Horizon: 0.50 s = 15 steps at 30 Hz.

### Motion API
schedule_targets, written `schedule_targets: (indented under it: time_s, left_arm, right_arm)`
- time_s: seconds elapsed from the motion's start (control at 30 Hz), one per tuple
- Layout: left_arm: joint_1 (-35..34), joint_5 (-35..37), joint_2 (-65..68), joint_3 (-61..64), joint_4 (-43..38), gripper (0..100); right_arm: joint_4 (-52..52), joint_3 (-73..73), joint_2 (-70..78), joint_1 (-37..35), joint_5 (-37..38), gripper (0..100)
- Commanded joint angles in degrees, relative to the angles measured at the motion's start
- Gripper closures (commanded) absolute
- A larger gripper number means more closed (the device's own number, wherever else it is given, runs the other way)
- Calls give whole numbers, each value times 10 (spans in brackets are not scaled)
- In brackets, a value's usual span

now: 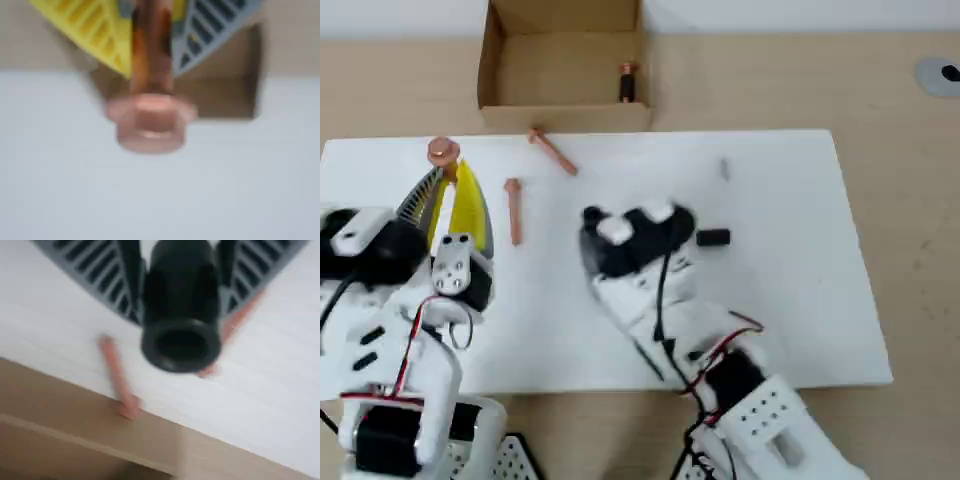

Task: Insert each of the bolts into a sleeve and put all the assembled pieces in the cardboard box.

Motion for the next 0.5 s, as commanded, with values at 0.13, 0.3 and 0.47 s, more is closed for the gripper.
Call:
schedule_targets:
  time_s: [0.13, 0.3, 0.47]
  left_arm:
    - [142, 8, -15, -135, 66, 995]
    - [178, 8, -14, -130, 116, 995]
    - [178, 8, -17, -120, 120, 995]
  right_arm:
    - [-193, 102, -19, -98, 90, 989]
    - [-265, 138, -21, -113, 120, 989]
    - [-266, 138, -23, -112, 119, 989]
